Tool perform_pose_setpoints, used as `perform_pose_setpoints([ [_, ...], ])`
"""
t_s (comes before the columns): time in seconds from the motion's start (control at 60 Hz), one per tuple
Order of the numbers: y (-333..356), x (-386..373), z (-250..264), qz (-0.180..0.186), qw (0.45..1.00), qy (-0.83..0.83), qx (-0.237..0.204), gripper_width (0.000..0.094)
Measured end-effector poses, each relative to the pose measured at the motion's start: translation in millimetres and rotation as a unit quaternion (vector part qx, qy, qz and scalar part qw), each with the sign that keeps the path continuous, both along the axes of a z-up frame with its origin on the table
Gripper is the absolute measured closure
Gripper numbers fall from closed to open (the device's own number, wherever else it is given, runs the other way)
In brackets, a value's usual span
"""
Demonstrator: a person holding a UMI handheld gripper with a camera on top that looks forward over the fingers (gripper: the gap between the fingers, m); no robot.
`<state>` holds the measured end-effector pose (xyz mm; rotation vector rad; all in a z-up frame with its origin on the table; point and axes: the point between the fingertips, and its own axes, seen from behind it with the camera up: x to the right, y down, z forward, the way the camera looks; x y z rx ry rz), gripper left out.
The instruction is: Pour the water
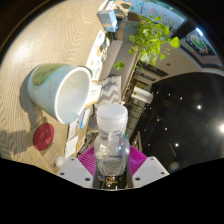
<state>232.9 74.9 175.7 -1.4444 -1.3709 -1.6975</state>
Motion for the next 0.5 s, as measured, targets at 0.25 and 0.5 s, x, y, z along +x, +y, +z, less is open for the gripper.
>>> perform_pose_setpoints([
  [0.25, -0.1, -2.3, -19.3, 0.001, 0.999, -0.036, -0.039, 0.0551],
  [0.5, -11.8, -14.0, 5.3, 0.0, 0.959, 0.284, 0.003, 0.0543],
])
